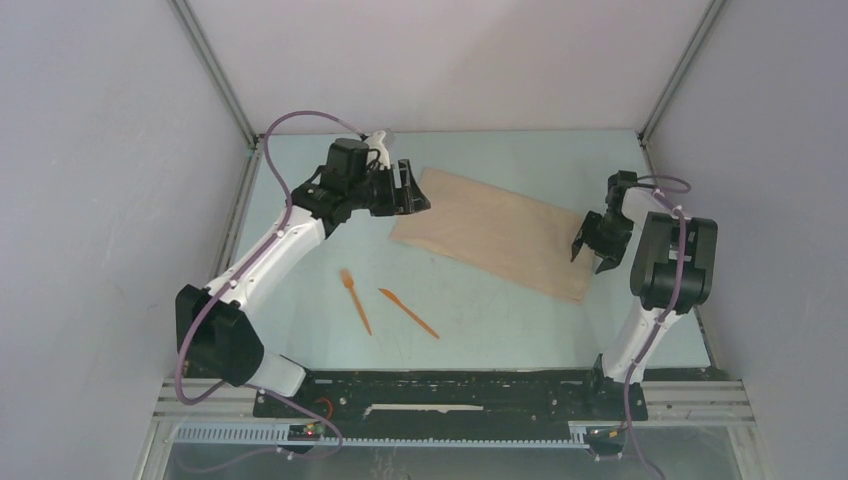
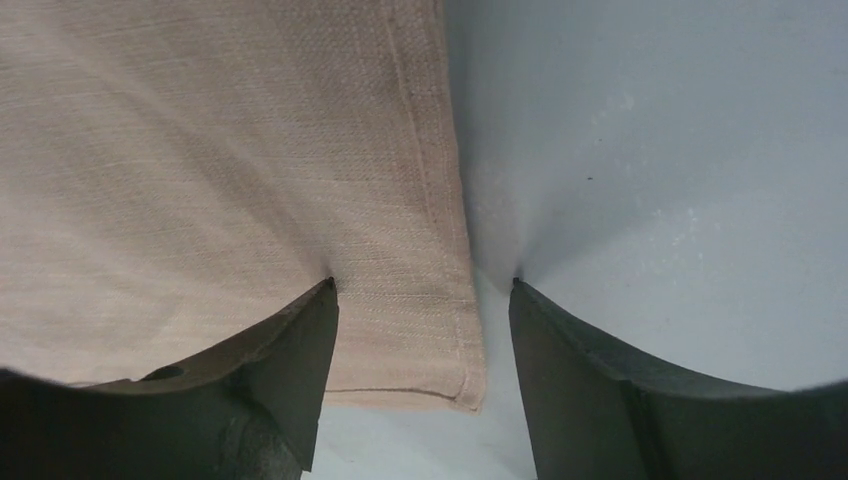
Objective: Fold the napkin into a case and place the utensils inside
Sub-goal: Pick up the rectangle-folded napkin from the center of the board.
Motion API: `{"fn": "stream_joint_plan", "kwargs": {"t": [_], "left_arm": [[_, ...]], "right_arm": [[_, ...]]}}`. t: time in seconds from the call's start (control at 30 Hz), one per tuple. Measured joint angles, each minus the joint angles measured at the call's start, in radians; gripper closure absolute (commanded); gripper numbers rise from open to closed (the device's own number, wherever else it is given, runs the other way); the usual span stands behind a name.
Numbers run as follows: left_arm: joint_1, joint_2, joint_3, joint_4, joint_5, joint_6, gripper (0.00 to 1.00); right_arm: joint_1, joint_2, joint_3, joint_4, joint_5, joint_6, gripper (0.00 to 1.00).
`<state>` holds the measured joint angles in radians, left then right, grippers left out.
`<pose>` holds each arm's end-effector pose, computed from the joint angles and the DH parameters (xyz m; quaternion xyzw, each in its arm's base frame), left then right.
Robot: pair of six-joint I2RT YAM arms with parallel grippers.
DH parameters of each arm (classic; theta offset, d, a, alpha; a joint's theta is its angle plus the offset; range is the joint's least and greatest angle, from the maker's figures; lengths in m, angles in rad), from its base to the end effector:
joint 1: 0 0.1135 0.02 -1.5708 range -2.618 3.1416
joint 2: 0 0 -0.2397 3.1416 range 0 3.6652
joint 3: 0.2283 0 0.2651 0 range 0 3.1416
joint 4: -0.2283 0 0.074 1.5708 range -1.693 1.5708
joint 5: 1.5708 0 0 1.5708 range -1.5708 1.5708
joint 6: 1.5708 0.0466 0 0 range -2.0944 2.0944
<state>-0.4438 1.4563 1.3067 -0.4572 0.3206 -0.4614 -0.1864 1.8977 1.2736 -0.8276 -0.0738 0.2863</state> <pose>0.3134 -0.1653 0.3051 0.0663 0.8753 -0.3273 0.3497 0.3504 -0.0626 0.1187 0.2315 0.9703 0.0397 0.0576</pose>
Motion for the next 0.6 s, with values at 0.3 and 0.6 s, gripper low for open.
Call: {"fn": "stream_joint_plan", "kwargs": {"t": [0.3,0.6], "left_arm": [[0.042,-0.001,0.000,-0.001,0.027,-0.002,0.25],[0.060,-0.001,0.000,-0.001,0.033,-0.008,0.26]], "right_arm": [[0.029,0.031,0.019,-0.019,0.066,0.010,0.57],[0.074,0.037,0.029,-0.004,0.089,0.050,1.00]]}}
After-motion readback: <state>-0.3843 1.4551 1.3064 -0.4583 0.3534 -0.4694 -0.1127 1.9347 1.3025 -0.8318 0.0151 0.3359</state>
